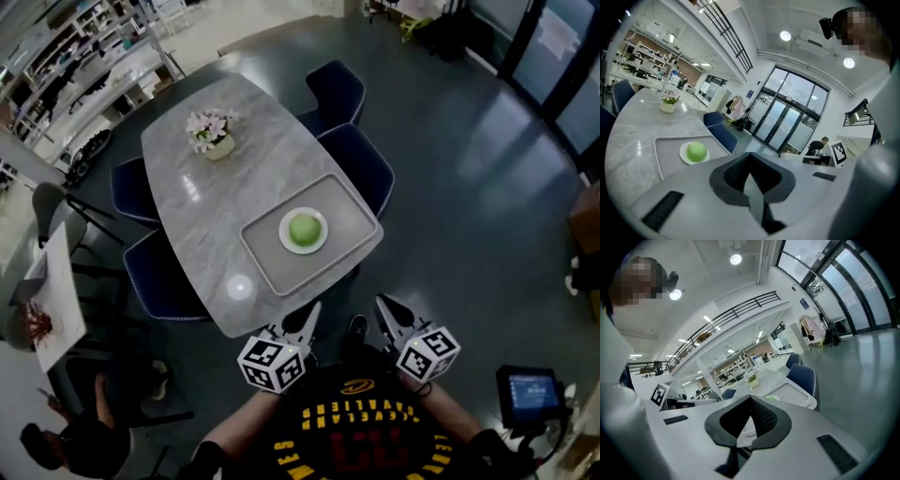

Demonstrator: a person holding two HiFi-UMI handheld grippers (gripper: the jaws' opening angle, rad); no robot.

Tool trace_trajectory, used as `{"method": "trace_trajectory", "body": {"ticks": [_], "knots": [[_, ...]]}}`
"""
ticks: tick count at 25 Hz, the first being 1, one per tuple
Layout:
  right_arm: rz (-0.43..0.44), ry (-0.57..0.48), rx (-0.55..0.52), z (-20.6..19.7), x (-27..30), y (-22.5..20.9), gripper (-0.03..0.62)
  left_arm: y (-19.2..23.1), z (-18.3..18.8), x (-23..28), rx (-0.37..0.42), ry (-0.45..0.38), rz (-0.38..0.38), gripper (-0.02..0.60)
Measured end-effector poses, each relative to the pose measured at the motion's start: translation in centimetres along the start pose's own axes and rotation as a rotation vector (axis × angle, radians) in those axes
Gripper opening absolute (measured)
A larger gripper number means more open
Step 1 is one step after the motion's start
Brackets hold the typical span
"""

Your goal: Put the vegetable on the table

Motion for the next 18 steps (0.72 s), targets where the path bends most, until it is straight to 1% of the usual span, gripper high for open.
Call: {"method": "trace_trajectory", "body": {"ticks": [3, 5, 7, 9, 13, 18], "knots": [[0.035, 0.021, 0.001, 1.7, 1.5, -2.9, 0.005, -0.2, 0.3, 2.8, -0.008, -0.009, 0.046, 0.000], [0.032, 0.049, -0.002, 2.8, 2.3, -4.7, 0.005, -0.3, 0.4, 4.3, -0.022, 0.003, 0.094, 0.000], [0.024, 0.090, -0.006, 3.7, 3.2, -6.4, 0.005, -0.4, 0.5, 5.3, -0.048, 0.012, 0.150, 0.000], [0.036, 0.125, -0.008, 4.2, 4.2, -7.7, 0.005, -0.2, 0.5, 5.7, -0.086, -0.005, 0.200, 0.000], [0.084, 0.171, -0.032, 4.1, 6.5, -9.0, 0.005, 0.6, -0.1, 6.1, -0.149, -0.057, 0.269, 0.000], [0.130, 0.219, -0.007, 3.5, 8.7, -10.0, 0.005, 1.7, -0.3, 5.9, -0.190, -0.088, 0.348, 0.000]]}}
Point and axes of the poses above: the fingertips, and each gripper's own axes: x forward along the fingers, y to its left, z out of its top, the point moved 6 cm from there along -x, backward along the fingers, and after that the axes turned 6 degrees about -y, right-handed, at the moved point
